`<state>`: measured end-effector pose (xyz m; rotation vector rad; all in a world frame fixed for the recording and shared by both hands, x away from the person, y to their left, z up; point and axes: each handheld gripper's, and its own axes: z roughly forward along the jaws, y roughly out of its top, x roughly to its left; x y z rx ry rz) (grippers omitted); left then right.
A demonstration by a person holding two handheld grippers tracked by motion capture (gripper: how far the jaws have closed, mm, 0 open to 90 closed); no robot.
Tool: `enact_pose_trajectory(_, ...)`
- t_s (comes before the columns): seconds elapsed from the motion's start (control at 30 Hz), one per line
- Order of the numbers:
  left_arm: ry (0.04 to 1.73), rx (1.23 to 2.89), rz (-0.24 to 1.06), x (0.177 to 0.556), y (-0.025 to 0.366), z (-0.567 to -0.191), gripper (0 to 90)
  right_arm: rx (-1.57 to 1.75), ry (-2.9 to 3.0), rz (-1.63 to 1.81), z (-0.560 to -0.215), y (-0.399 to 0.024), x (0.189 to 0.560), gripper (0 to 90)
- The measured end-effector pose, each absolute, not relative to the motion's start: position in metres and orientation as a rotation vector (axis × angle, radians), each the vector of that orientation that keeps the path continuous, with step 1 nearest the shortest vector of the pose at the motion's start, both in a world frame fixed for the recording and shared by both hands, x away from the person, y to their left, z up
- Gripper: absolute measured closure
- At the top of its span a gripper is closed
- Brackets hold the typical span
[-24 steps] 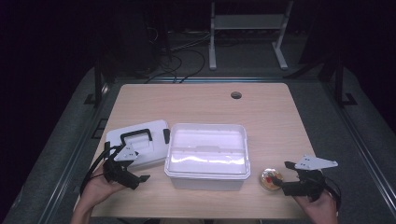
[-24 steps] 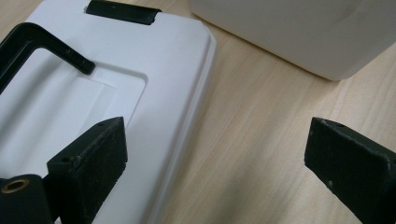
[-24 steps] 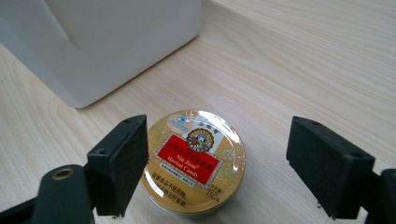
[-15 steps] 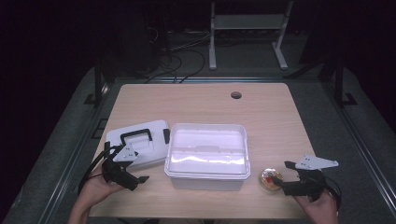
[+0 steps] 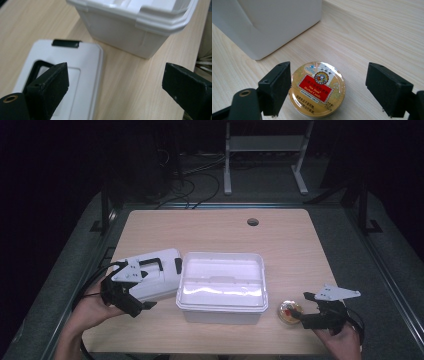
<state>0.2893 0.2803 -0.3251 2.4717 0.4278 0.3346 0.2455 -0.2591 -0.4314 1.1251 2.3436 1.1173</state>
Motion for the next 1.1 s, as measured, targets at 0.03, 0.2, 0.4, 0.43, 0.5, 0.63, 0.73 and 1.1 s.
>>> enact_pose_trajectory(0.03, 0.415, 2.474, 0.334, 0.291, 0.278, -0.320, 6.8, 1.122, 2.339, 1.119, -0.431, -0.260, 0.245, 19.9)
enact_pose_trajectory(0.2, 0.360, 2.495, 0.305, 0.296, 0.262, -0.303, 7.0, 1.128, 2.324, 1.124, -0.430, -0.263, 0.243, 19.9)
enact_pose_trajectory(0.4, 0.294, 2.507, 0.253, 0.305, 0.240, -0.290, 10.5, 1.128, 2.329, 1.121, -0.430, -0.263, 0.244, 19.9)
enact_pose_trajectory(0.43, 0.287, 2.509, 0.243, 0.307, 0.236, -0.289, 11.2, 1.125, 2.330, 1.120, -0.430, -0.263, 0.244, 19.9)
enact_pose_trajectory(0.5, 0.257, 2.521, 0.217, 0.313, 0.224, -0.285, 12.0, 1.125, 2.328, 1.120, -0.430, -0.263, 0.244, 19.9)
enact_pose_trajectory(0.63, 0.229, 2.539, 0.188, 0.319, 0.211, -0.282, 13.5, 1.132, 2.322, 1.129, -0.429, -0.263, 0.245, 19.9)
enact_pose_trajectory(0.73, 0.198, 2.548, 0.166, 0.327, 0.192, -0.281, 14.2, 1.131, 2.323, 1.129, -0.430, -0.263, 0.245, 19.9)
enact_pose_trajectory(1.1, 0.130, 2.560, 0.102, 0.343, 0.157, -0.285, 19.5, 1.125, 2.329, 1.131, -0.430, -0.264, 0.244, 19.9)
